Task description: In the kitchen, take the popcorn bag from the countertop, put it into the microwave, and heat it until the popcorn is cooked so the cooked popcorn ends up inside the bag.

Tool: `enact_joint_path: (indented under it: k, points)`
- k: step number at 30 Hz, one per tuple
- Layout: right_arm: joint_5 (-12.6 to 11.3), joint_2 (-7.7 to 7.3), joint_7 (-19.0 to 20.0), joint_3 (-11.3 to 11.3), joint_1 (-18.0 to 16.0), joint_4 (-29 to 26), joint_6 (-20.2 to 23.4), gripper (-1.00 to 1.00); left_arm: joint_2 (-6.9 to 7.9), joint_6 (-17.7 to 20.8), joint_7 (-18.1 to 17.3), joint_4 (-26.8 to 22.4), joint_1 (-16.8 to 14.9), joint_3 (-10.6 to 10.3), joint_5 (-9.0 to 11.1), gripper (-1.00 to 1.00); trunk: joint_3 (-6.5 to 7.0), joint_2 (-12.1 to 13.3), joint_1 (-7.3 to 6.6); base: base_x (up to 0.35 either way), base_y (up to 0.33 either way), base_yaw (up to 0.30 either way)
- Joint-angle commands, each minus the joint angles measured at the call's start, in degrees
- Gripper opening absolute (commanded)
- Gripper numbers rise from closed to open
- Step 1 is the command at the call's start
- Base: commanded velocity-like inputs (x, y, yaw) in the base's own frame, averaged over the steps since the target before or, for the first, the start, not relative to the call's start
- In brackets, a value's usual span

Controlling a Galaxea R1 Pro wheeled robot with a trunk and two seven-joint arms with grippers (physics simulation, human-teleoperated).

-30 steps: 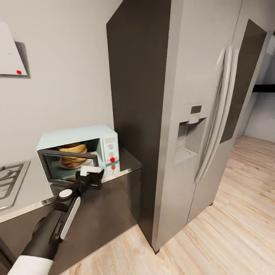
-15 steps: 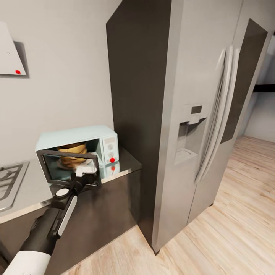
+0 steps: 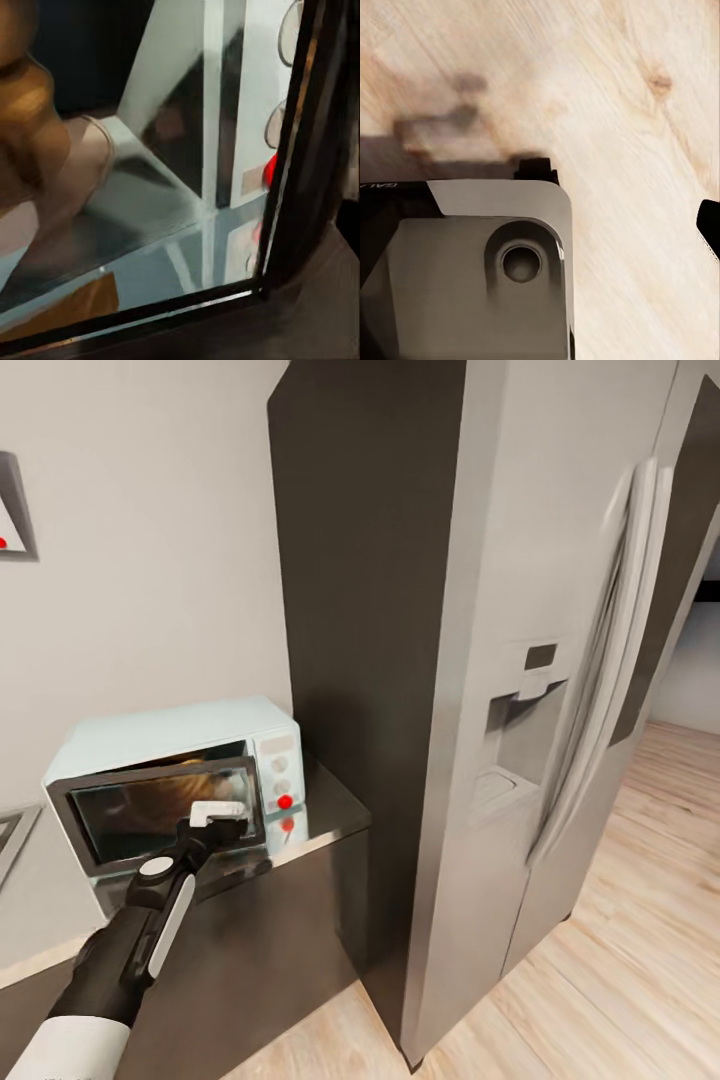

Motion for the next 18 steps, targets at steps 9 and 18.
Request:
enact_joint_path:
  k: [9, 18]
  points:
    - [-0.6, -0.08, 0.27, 0.43, -0.08, 0.1, 0.06, 1.0, -0.05, 0.33, -0.14, -0.12, -0.03, -0.04, 0.19, 1.0, -0.07, -0.04, 0.04, 0.294, 0.0, 0.0]
    - [-0.59, -0.09, 0.26, 0.43, -0.04, 0.1, 0.07, 1.0, -0.05, 0.33, -0.14, -0.39, -0.03, 0.0, 0.19, 1.0, -0.07, -0.04, 0.04, 0.111, 0.0, 0.0]
